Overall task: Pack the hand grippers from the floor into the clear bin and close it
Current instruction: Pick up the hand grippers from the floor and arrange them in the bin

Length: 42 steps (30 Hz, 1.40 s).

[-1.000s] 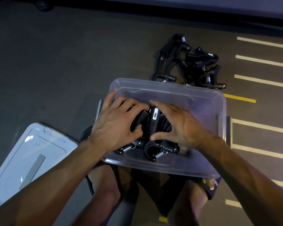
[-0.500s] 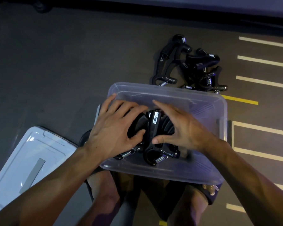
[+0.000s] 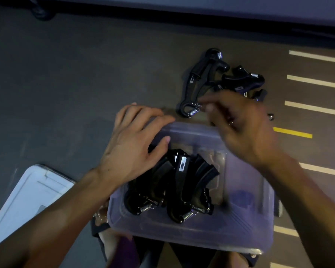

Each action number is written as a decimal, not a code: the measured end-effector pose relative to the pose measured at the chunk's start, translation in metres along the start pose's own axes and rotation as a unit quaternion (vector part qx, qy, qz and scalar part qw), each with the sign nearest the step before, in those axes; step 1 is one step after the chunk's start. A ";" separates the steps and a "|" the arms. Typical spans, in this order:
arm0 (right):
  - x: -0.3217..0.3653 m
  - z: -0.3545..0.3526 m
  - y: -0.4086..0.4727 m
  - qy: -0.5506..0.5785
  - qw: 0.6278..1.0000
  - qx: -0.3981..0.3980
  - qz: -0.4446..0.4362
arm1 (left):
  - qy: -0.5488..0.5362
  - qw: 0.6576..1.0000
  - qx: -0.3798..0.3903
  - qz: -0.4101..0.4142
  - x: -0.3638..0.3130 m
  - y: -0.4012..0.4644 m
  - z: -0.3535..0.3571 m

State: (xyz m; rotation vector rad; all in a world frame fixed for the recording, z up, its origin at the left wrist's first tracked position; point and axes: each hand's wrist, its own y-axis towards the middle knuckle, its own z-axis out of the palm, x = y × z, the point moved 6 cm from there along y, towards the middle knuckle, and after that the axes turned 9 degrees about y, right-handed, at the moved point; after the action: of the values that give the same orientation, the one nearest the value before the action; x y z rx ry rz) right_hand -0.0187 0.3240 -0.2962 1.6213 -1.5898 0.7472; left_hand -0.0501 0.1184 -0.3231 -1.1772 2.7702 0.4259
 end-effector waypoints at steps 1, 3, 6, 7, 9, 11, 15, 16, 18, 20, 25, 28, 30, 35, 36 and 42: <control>-0.009 -0.005 0.015 -0.006 1.000 -0.007 0.021 | -0.004 1.000 0.006 -0.005 0.004 0.005 0.001; -0.037 -0.002 0.044 -0.030 0.996 0.021 0.083 | -0.007 0.999 0.027 -0.020 0.013 0.014 0.007; -0.092 0.022 0.077 -0.097 0.970 0.108 0.196 | -0.025 0.997 0.056 -0.050 0.022 0.019 0.016; -0.108 0.033 0.084 -0.115 0.958 0.141 0.223 | -0.039 0.996 0.062 -0.060 0.025 0.020 0.019; -0.131 0.052 0.094 -0.139 0.937 0.202 0.250 | -0.069 0.992 0.072 -0.082 0.028 0.021 0.023; -0.140 0.065 0.102 -0.165 0.922 0.237 0.259 | -0.095 0.987 0.081 -0.103 0.031 0.021 0.026; -0.142 0.073 0.117 -0.211 0.909 0.243 0.265 | -0.111 0.982 0.089 -0.127 0.035 0.023 0.027; -0.142 0.075 0.118 -0.227 0.904 0.251 0.262 | -0.113 0.980 0.089 -0.134 0.036 0.023 0.027; -0.143 0.079 0.117 -0.261 0.892 0.273 0.249 | -0.114 0.979 0.090 -0.145 0.037 0.023 0.028; -0.144 0.082 0.113 -0.277 0.889 0.288 0.225 | -0.113 0.979 0.091 -0.145 0.037 0.024 0.028; -0.143 0.083 0.109 -0.300 0.891 0.290 0.177 | -0.121 0.978 0.096 -0.142 0.036 0.023 0.027; -0.143 0.085 0.108 -0.340 0.882 0.294 0.138 | -0.123 0.979 0.087 -0.139 0.036 0.022 0.025; -0.144 0.089 0.105 -0.374 0.873 0.297 0.103 | -0.124 0.980 0.081 -0.133 0.036 0.021 0.024; -0.145 0.082 0.102 -0.365 0.883 0.283 0.082 | -0.130 0.981 0.067 -0.128 0.036 0.020 0.022; -0.142 0.078 0.101 -0.297 0.910 0.274 0.093 | -0.130 0.981 0.064 -0.128 0.036 0.020 0.021; -0.068 0.032 0.082 0.102 0.976 0.142 0.129 | -0.137 0.982 0.004 -0.127 0.035 0.019 -0.011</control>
State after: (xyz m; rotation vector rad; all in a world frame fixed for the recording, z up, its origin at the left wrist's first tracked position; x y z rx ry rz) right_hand -0.1071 0.3393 -0.3614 1.4874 -1.6146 1.2877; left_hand -0.0882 0.1035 -0.3154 -1.3358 2.3510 0.5066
